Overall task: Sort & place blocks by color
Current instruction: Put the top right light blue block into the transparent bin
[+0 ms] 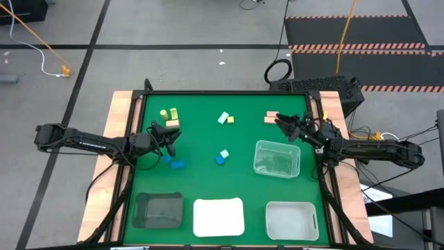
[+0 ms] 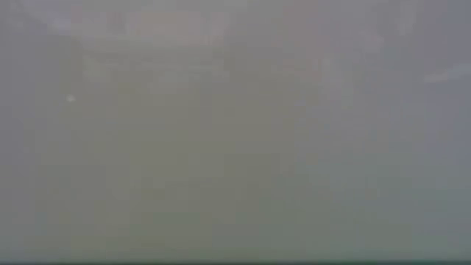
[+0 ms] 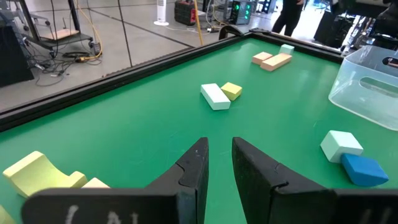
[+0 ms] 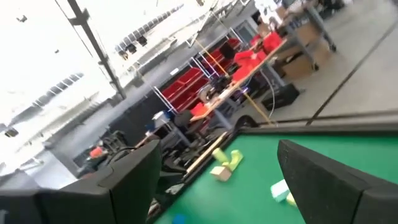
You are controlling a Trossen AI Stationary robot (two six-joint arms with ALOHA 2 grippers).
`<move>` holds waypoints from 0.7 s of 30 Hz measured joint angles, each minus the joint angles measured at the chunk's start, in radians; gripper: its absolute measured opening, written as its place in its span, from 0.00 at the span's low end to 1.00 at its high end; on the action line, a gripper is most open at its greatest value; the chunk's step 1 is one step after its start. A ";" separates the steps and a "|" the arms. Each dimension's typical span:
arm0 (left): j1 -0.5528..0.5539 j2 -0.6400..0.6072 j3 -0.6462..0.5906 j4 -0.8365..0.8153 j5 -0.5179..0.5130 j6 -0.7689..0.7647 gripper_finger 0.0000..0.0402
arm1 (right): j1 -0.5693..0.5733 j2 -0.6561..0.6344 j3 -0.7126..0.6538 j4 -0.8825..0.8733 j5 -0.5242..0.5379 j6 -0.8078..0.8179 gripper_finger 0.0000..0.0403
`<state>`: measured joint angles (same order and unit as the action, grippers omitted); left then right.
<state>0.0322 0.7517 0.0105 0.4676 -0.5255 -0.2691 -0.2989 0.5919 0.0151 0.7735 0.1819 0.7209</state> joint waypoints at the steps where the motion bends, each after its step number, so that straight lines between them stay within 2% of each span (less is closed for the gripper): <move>1: 0.000 0.000 0.000 0.000 0.000 0.000 0.18 | 0.000 0.001 0.000 -0.003 0.001 0.031 0.77; 6: 0.000 0.000 0.000 0.000 0.000 0.000 0.18 | 0.000 0.002 0.000 -0.011 0.004 0.124 0.77; 9: 0.000 0.000 0.000 0.000 0.000 0.000 0.18 | 0.000 0.002 0.000 -0.014 0.055 0.163 0.77; 21: 0.000 0.000 0.000 0.000 0.000 0.000 0.18 | -0.001 0.002 0.000 0.015 0.055 0.425 0.77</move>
<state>0.0322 0.7515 0.0109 0.4679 -0.5255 -0.2691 -0.2995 0.5941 0.0151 0.7884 0.2366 1.1454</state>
